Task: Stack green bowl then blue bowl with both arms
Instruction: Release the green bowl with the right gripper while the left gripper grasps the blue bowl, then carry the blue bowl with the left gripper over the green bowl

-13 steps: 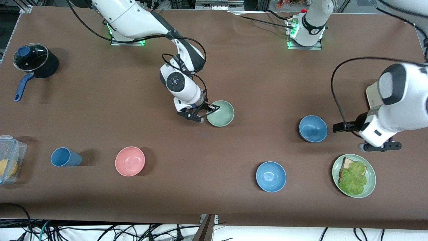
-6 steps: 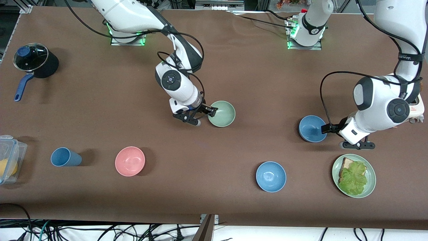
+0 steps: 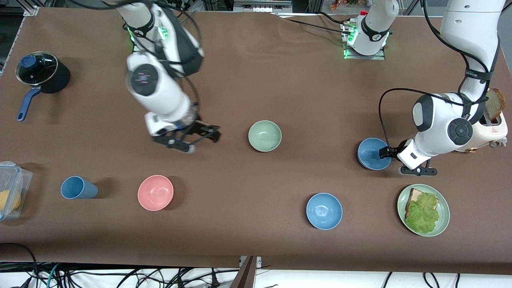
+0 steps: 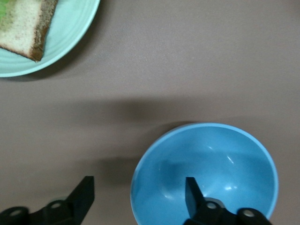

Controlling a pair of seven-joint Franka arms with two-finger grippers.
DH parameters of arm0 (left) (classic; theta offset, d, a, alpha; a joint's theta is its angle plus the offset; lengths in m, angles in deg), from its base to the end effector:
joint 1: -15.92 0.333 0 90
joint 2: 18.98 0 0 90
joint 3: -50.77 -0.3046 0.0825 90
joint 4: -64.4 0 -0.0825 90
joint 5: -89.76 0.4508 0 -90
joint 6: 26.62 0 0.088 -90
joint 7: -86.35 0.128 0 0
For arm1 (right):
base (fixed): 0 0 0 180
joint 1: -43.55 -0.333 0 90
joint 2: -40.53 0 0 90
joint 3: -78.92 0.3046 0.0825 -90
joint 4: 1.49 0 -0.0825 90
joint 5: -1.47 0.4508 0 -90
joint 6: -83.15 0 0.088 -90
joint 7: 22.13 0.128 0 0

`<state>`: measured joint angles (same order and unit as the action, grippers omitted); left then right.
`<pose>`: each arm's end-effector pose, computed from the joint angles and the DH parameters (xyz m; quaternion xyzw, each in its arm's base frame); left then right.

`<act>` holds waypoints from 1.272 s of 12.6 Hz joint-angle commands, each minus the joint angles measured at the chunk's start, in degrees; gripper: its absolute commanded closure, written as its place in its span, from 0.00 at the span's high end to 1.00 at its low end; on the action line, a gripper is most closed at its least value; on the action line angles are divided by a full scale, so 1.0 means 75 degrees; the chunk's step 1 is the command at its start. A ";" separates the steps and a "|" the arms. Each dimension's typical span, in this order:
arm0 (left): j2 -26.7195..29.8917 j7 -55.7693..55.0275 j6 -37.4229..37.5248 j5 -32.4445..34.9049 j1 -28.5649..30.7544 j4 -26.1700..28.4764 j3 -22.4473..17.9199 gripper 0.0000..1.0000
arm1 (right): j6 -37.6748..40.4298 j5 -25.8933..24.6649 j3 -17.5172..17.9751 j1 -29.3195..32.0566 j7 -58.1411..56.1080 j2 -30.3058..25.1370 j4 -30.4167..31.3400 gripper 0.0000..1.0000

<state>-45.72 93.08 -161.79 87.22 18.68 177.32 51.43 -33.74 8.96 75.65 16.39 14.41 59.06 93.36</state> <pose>0.6428 0.0221 0.1432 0.9988 -0.0235 -0.0377 0.0206 0.6509 0.3020 0.3708 -0.9890 0.1358 -0.0015 0.0589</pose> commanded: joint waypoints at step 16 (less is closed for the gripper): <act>0.0484 -0.3493 0.1874 -0.0903 -0.2427 -0.1519 0.0545 0.00 | 0.2713 -0.1242 0.1297 0.4427 -0.4450 -0.2478 0.0365 0.99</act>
<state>-41.41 73.80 -149.33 81.00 5.17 168.11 56.46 -7.16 3.43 77.96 45.19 -18.93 49.23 84.19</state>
